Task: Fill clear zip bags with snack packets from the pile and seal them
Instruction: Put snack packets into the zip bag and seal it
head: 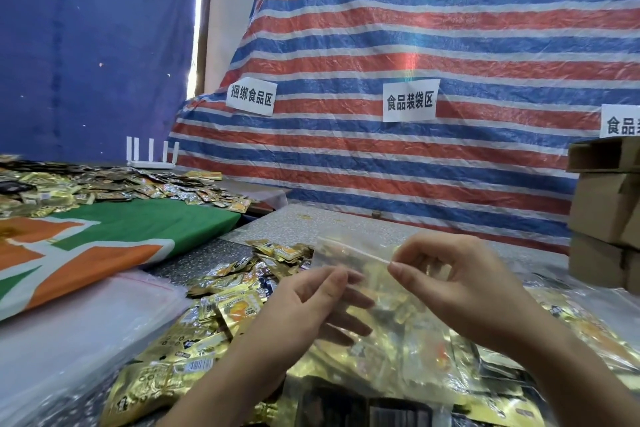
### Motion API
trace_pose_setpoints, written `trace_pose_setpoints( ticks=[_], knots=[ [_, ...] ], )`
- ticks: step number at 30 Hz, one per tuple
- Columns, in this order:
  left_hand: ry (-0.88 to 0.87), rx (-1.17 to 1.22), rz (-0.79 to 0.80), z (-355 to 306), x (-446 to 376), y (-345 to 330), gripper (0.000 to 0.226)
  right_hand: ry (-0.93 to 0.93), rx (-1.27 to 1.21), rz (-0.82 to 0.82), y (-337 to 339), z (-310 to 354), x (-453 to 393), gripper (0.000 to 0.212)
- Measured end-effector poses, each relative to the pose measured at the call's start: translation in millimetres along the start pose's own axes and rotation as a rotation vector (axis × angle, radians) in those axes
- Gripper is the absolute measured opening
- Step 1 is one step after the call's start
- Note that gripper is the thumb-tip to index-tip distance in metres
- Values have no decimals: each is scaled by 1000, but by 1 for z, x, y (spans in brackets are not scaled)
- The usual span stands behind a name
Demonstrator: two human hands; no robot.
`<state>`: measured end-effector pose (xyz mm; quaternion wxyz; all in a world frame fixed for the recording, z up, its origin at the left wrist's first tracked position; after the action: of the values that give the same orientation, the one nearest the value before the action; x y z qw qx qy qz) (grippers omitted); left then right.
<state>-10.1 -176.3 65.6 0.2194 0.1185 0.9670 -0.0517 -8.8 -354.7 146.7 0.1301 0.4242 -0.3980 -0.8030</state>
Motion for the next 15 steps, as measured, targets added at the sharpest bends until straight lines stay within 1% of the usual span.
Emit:
trace_pose_setpoints(
  ticks=[3,6,9,10,12,15],
  knots=[
    [-35,-12,-34,0,-1,2,38,-6,-21,135,-7,0,1,16],
    [-20,-29,-20,2,-2,4,32,9,-47,191,-9,1,1,20],
    [0,-55,-18,4,-3,4,33,-34,-57,201,-10,1,0,41],
    [-1,-87,-26,5,-4,4,33,-56,-49,205,-10,-2,-1,44],
    [0,-160,-55,11,-5,5,30,-85,-4,220,-13,-9,0,44],
    [-14,-202,-114,20,-6,9,32,-84,68,216,-19,-16,3,32]
  ],
)
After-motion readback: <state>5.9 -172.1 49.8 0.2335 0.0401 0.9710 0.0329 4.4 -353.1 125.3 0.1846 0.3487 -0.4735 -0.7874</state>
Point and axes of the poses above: each hand's wrist, its own x-axis away from the middle knuckle, its own y-axis out of the back of the hand, z = x × y, the point moved 4 cm from there along -x, towards the middle knuckle, and after that the axes turned 5 degrees about z, right-handed, at the moved point
